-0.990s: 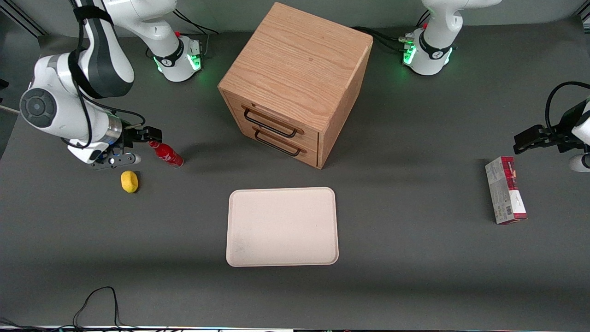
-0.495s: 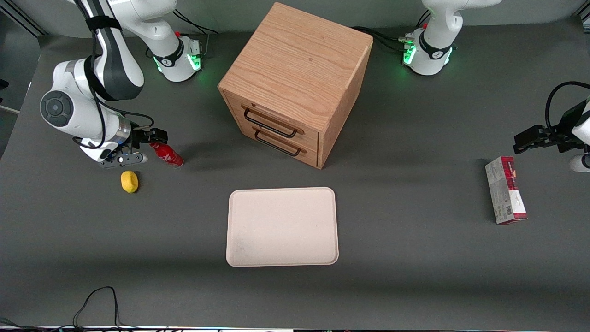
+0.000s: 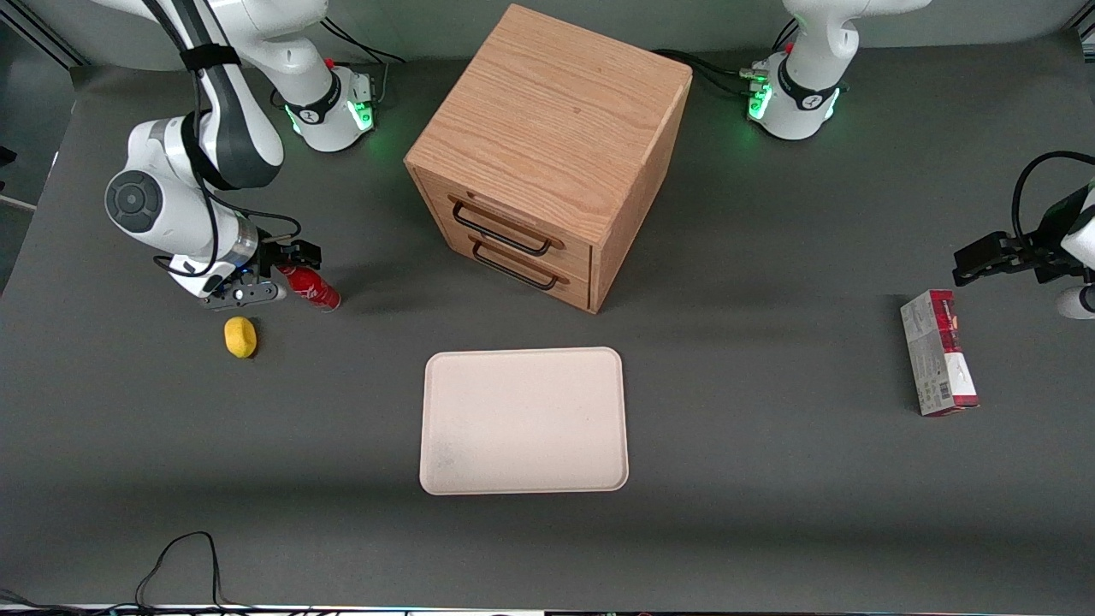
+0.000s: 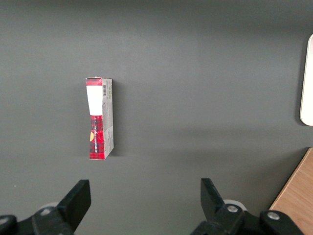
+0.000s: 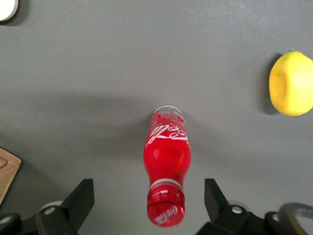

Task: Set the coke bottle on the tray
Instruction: 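Close the right gripper around the bottle's neck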

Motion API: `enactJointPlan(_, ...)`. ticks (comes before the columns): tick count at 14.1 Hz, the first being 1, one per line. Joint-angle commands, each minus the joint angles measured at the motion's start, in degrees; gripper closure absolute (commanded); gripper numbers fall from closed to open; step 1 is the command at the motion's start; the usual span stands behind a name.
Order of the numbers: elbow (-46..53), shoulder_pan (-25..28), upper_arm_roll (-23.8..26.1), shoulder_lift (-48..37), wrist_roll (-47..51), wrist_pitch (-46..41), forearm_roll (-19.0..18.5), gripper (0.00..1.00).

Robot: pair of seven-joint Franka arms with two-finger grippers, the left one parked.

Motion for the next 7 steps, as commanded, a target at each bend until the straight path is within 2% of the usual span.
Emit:
enactJointPlan(1, -2.2, 0.5, -0.5, -1.7, 0.9, 2.0, -1.0, 0.0)
enactJointPlan(7, -2.4, 0.5, -0.6, -1.3, 0.9, 2.3, -2.5, 0.0)
